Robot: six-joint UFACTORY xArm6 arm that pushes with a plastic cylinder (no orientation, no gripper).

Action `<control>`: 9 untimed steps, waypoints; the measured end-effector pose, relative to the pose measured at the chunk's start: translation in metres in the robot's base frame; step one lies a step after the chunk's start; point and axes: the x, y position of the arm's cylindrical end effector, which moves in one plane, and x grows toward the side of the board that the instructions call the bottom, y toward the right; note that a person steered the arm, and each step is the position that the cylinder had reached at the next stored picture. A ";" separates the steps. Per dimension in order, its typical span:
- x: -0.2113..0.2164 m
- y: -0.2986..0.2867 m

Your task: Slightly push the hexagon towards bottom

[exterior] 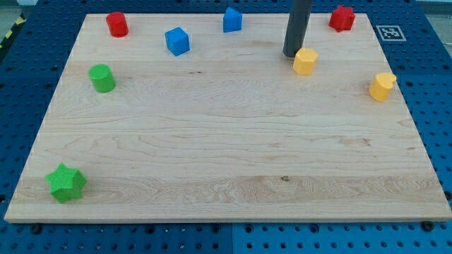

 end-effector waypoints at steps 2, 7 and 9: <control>-0.017 -0.001; 0.005 0.061; 0.005 0.043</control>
